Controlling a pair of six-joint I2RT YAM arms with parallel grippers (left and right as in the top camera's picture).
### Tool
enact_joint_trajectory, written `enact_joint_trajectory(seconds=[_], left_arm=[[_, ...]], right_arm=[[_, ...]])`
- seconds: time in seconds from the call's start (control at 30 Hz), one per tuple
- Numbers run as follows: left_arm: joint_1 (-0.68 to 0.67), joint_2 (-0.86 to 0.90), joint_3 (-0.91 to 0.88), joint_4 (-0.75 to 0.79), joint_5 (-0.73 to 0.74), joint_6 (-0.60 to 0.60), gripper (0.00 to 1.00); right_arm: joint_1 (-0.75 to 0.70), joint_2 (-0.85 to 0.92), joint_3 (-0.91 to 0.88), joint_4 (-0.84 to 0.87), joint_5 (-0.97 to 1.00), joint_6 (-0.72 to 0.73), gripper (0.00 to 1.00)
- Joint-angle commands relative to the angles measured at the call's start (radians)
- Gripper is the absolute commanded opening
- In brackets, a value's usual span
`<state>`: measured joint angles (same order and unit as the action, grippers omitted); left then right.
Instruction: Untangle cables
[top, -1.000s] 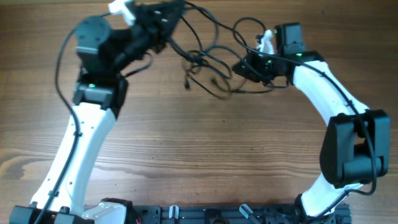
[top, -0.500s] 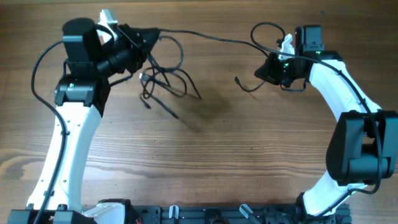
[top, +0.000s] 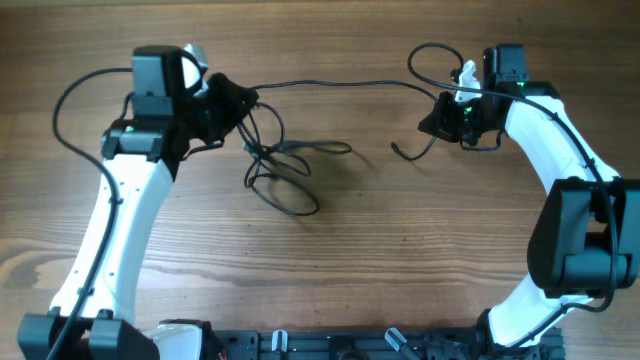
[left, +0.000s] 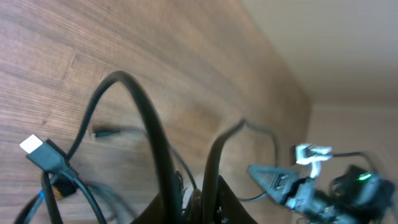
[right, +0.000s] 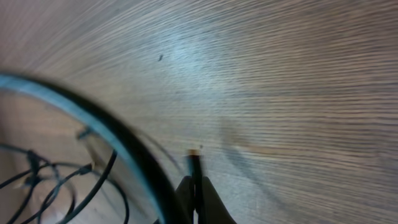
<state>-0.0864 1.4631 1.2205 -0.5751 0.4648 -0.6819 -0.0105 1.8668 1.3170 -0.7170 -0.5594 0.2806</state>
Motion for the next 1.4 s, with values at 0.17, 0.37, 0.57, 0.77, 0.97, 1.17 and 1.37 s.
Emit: enact_joint_trajectory(seconds=[0.17, 0.37, 0.57, 0.77, 0.97, 1.17, 1.37], left_arm=[[-0.14, 0.045, 0.016, -0.012, -0.023, 0.297, 0.68], [-0.161, 0.045, 0.016, -0.01, -0.029, 0.312, 0.8], [-0.18, 0.052, 0.016, -0.008, 0.017, 0.312, 0.89], [-0.234, 0.058, 0.016, -0.003, 0.016, 0.313, 0.93], [-0.259, 0.058, 0.016, 0.01, 0.016, 0.312, 0.94], [-0.261, 0.058, 0.016, 0.01, 0.016, 0.312, 0.95], [-0.273, 0.076, 0.016, 0.014, 0.016, 0.312, 0.95]], right_arm=[[-0.003, -0.219, -0.001, -0.072, -0.078, -0.113, 0.04], [-0.003, -0.341, -0.001, -0.144, -0.078, -0.124, 0.04], [-0.002, -0.396, -0.001, -0.164, -0.12, -0.132, 0.04], [-0.002, -0.406, -0.001, -0.19, -0.129, -0.146, 0.04], [-0.002, -0.409, -0.001, -0.201, -0.156, -0.151, 0.04], [-0.002, -0.41, -0.001, -0.201, -0.156, -0.151, 0.04], [-0.002, -0.41, -0.001, -0.202, -0.156, -0.151, 0.04]])
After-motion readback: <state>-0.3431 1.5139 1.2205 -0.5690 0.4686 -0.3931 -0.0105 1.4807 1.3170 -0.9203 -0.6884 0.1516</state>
